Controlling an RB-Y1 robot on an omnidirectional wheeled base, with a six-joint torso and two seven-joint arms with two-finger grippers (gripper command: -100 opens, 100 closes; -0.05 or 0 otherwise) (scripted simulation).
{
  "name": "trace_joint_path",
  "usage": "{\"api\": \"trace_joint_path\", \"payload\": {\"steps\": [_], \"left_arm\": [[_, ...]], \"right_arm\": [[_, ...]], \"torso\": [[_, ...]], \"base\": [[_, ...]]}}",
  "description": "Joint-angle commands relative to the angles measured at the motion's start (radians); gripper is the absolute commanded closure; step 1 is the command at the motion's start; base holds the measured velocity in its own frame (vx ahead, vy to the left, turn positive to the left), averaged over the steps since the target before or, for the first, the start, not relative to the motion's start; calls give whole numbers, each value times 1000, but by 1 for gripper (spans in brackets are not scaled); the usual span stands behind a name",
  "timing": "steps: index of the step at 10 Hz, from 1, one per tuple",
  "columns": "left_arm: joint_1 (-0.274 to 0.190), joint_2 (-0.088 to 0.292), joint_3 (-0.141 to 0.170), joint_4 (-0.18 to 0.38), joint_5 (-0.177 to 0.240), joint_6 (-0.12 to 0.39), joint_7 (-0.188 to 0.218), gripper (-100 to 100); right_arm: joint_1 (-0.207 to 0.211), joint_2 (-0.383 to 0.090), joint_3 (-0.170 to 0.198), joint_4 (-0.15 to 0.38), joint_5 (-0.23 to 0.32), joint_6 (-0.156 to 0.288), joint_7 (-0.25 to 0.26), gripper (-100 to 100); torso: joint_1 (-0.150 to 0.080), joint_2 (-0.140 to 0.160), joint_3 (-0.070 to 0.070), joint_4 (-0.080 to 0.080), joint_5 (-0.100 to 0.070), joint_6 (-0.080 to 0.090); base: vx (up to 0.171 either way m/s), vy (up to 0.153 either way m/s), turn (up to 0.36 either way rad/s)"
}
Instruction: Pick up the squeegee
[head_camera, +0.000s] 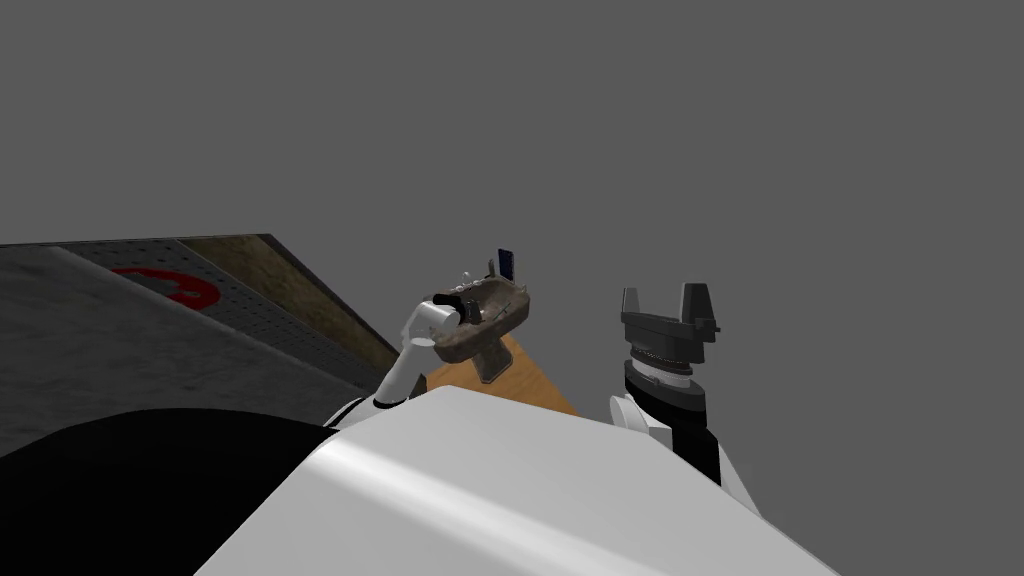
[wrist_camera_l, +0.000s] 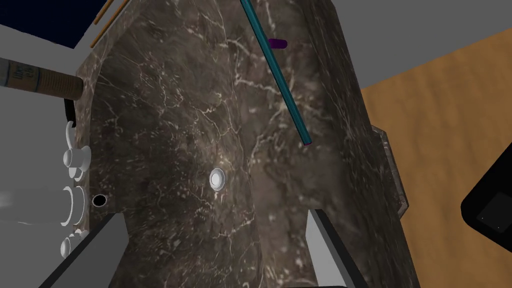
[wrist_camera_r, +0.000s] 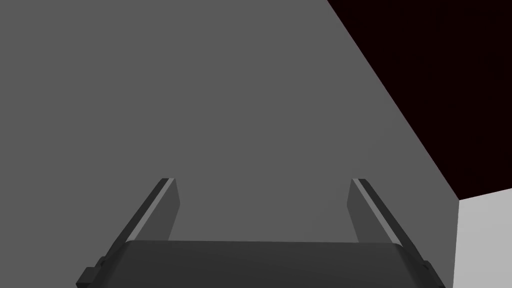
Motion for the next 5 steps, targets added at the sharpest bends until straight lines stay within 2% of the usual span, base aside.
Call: {"api": "trace_joint_path", "payload": {"steps": [1, 2, 3, 4, 5], "left_arm": [[-2, 0, -4, 5, 15, 47, 18, -100], [-18, -5, -18, 15, 36, 81, 53, -100], [-18, -5, -18, 15, 36, 99, 53, -100], [-33, -11, -32, 24, 55, 138, 86, -100], [-33, -11, -32, 24, 55, 149, 86, -100]], "right_arm": [[0, 0, 0, 0, 0, 0, 0, 0], [0, 0, 0, 0, 0, 0, 0, 0], [0, 0, 0, 0, 0, 0, 0, 0], [0, 0, 0, 0, 0, 0, 0, 0], [0, 0, 0, 0, 0, 0, 0, 0]], "torso": [[0, 0, 0, 0, 0, 0], [0, 1, 0, 0, 0, 0], [0, 0, 0, 0, 0, 0], [1, 1, 0, 0, 0, 0], [1, 1, 0, 0, 0, 0]], "base": [[94, -36, 2], [110, -30, 5], [89, -21, 4], [95, -28, 4], [82, -18, 3]]}}
